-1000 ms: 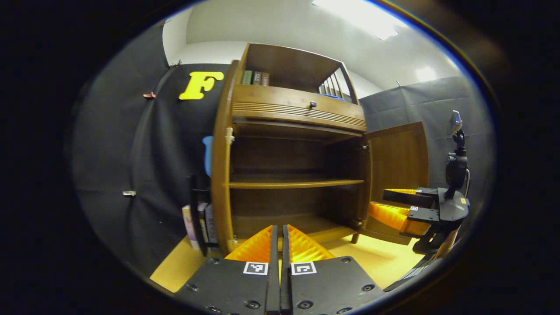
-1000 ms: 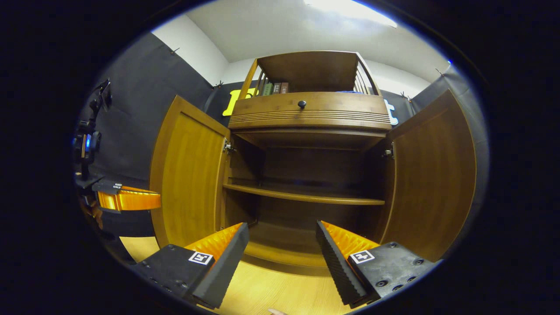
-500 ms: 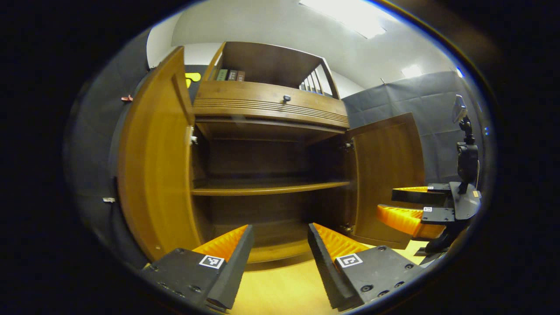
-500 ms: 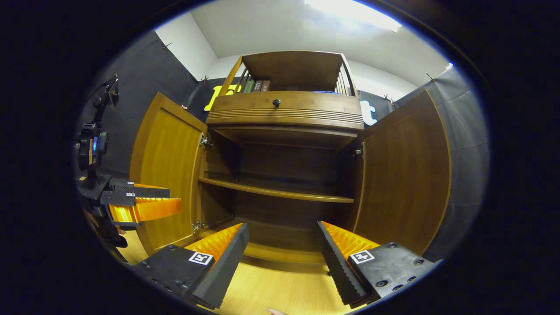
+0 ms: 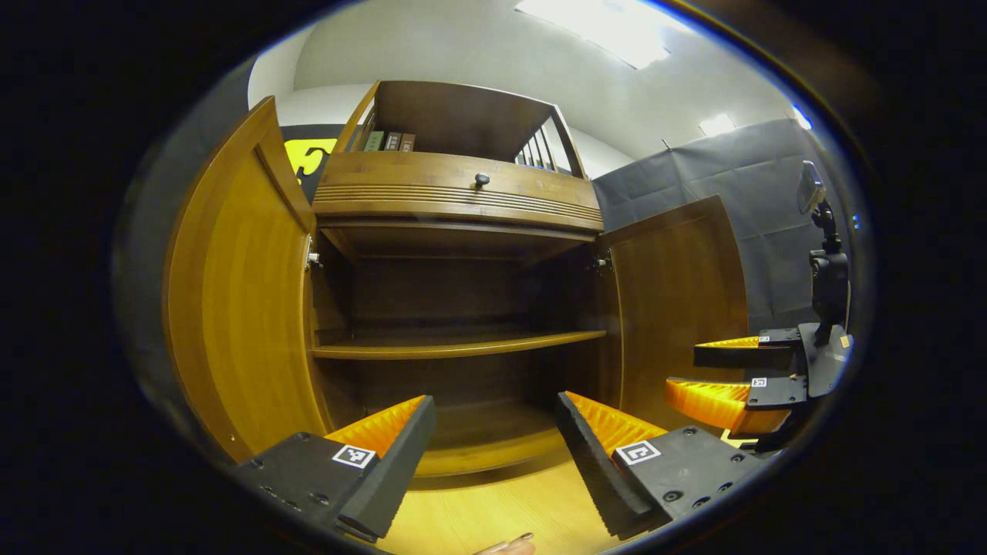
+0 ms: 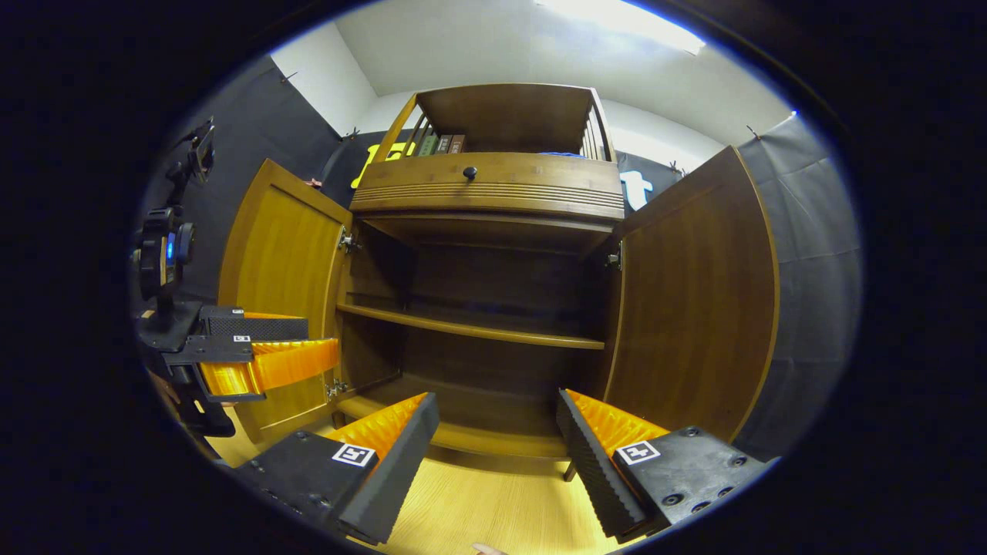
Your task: Open the right door of the double-door shoe cabinet with the right hand, and open the left door with the left hand.
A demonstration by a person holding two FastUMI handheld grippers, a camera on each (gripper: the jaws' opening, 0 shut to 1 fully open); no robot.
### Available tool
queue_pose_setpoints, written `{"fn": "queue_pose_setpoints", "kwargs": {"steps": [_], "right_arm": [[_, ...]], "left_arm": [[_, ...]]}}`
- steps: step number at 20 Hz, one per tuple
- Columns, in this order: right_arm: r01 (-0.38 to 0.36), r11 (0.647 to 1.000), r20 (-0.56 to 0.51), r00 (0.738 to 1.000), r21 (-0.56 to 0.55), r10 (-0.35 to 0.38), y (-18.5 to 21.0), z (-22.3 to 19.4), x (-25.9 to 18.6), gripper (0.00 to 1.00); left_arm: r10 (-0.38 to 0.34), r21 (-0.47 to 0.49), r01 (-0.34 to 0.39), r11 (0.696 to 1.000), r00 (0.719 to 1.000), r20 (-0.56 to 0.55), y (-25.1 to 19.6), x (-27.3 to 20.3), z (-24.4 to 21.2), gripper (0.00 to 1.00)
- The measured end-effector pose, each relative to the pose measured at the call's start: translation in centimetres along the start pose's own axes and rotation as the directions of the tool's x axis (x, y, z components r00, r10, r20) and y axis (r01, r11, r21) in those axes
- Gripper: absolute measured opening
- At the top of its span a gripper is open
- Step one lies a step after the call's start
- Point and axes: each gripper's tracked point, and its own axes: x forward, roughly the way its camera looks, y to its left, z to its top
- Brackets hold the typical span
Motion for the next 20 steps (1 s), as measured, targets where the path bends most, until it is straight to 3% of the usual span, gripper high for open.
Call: {"fn": "queue_pose_setpoints", "kwargs": {"steps": [20], "right_arm": [[-0.047, 0.999, 0.030, 0.998, -0.006, 0.047, 1.1, 0.7, -0.2, 0.97]], "left_arm": [[0.007, -0.025, -0.007, 1.000, 1.000, -0.020, -0.1, 0.0, -0.6, 0.98]]}}
